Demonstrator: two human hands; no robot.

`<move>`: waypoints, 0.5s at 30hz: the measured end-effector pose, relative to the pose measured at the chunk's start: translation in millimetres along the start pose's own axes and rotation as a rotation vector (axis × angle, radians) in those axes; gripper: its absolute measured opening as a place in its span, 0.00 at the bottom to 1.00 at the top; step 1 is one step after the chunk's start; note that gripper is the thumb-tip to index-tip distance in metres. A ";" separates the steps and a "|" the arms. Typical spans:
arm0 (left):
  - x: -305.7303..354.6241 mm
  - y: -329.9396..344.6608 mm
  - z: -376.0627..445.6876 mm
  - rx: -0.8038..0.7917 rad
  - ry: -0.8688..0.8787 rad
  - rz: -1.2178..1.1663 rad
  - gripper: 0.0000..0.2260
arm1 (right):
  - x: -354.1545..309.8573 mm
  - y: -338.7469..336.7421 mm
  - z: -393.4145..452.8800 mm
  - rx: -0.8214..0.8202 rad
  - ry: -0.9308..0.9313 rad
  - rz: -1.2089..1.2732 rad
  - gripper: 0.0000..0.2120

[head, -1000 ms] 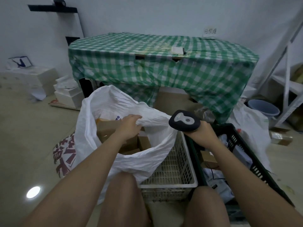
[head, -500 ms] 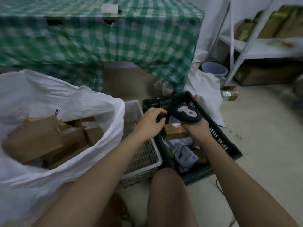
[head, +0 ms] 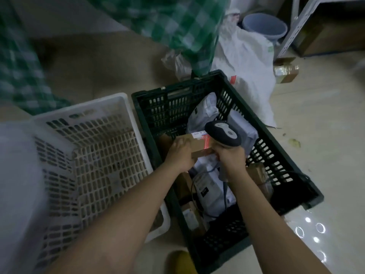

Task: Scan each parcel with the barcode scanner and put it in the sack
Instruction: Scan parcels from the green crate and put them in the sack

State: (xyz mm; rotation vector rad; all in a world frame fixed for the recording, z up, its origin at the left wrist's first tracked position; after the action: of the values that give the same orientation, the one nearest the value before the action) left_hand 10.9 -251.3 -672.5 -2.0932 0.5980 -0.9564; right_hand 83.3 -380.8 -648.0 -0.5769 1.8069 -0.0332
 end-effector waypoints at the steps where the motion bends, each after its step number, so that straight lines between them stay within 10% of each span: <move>1: -1.4 7.7 17.4 -0.002 -0.013 0.025 0.31 | 5.4 6.3 10.8 -0.010 0.024 0.010 0.11; 15: -9.5 26.4 81.7 0.148 -0.027 0.340 0.40 | 39.9 27.3 44.1 0.013 0.096 0.129 0.05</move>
State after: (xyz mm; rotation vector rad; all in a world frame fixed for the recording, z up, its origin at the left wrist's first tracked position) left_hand 66.4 -225.6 -733.6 -1.7973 0.8125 -0.7528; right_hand 105.5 -361.0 -706.3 -0.4554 1.9327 0.0155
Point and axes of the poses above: each hand's wrist, its own z-axis towards the middle knuckle, its own y-axis out of the palm, x = y × z, the point moved 3 cm from there along z, towards the middle knuckle, and after that the axes turned 4 degrees about -y, right-handed, at the moved point
